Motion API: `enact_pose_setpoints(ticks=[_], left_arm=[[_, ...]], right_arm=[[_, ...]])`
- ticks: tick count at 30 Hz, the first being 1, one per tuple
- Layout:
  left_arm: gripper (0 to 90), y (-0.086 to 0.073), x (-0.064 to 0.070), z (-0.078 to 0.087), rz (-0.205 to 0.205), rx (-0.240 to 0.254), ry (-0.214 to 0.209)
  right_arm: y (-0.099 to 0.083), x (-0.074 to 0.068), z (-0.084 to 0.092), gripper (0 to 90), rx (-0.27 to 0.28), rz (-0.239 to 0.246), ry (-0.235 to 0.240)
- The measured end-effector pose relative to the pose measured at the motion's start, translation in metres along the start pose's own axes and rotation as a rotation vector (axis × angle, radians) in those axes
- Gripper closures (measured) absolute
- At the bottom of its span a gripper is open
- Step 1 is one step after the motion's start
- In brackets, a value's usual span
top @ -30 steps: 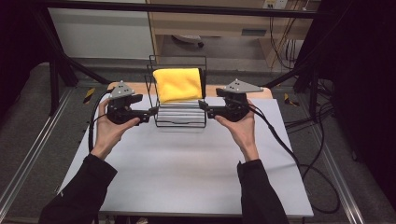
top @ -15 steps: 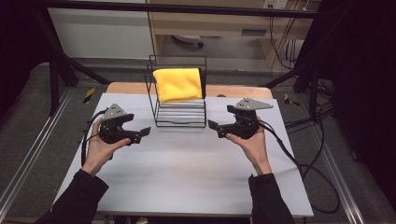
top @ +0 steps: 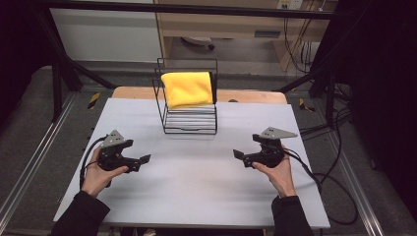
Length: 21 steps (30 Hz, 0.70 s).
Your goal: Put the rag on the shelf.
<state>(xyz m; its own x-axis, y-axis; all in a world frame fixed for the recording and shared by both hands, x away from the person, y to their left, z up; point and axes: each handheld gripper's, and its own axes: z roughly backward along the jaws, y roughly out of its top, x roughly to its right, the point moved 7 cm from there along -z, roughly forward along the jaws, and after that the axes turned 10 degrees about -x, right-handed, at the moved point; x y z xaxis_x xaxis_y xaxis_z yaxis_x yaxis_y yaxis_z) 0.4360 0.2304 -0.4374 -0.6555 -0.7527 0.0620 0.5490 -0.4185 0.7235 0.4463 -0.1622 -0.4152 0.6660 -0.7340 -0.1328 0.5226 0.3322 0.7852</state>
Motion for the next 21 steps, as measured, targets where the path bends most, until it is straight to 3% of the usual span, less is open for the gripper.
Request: enact_pose_setpoints(ticks=[10,16,21], left_arm=[[4.8,-0.029,-0.007,0.001,0.01,-0.011,0.004],[5.0,-0.04,-0.013,0.001,0.012,-0.022,0.009],[5.0,-0.046,-0.016,0.003,0.023,-0.013,0.015]], right_arm=[[-0.05,0.016,0.008,0.7,-0.033,-0.065,0.011],[-0.071,0.022,0.014,0.6,-0.055,-0.053,0.011],[-0.085,0.026,0.018,0.7,-0.073,-0.075,0.005]])
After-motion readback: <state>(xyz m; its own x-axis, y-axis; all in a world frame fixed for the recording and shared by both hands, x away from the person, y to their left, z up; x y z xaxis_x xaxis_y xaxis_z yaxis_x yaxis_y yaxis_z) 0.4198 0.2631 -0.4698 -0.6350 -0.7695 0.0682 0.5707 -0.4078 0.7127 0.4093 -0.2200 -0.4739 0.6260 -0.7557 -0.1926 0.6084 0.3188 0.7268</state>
